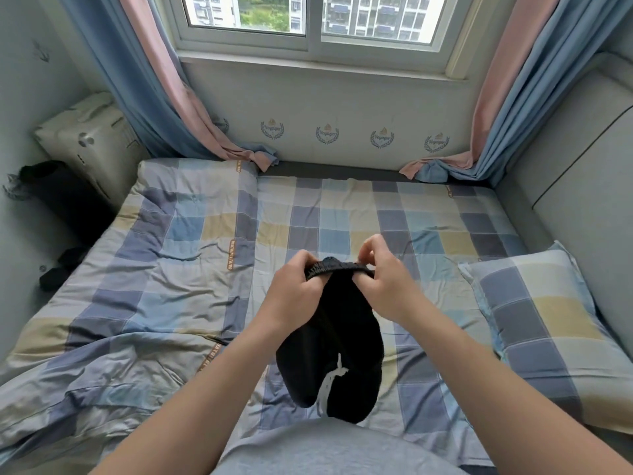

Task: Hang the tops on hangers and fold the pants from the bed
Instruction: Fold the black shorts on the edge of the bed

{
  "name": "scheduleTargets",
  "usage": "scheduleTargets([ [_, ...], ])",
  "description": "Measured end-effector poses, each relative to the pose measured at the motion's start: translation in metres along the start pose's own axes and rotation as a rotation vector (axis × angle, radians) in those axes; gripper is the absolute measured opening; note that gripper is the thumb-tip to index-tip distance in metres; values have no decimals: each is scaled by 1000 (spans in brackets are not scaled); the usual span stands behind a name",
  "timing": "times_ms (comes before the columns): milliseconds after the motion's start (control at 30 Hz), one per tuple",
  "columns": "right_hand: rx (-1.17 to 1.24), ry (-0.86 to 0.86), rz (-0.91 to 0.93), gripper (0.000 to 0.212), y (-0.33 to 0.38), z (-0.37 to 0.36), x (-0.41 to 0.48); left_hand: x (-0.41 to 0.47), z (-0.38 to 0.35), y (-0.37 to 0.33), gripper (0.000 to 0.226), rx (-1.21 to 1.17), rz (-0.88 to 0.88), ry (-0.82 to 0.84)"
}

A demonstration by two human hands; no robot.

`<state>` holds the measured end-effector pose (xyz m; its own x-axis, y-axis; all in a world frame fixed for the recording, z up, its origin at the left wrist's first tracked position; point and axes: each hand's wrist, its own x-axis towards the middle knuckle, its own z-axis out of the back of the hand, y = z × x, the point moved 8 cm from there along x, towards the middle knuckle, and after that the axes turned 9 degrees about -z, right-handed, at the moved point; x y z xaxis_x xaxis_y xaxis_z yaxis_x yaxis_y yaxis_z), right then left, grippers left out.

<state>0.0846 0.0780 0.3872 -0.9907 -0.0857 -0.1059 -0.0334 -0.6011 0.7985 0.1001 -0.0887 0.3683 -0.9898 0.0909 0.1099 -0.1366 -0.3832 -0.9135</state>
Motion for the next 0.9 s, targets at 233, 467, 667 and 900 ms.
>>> scheduleTargets([
  [233,-296,-61,-150,18,-62,-11,6,-4,15,20,11,74,140,-90],
  [467,-422,-180,-409,30,-130,6,-3,-9,66,67,10,287,274,-218],
  [667,333,-188,-752,31,-156,3,-6,-27,71,113,27,514,471,-90],
  [900,470,-30,-828,21,-157,-11,0,-31,63,126,28,639,505,69],
])
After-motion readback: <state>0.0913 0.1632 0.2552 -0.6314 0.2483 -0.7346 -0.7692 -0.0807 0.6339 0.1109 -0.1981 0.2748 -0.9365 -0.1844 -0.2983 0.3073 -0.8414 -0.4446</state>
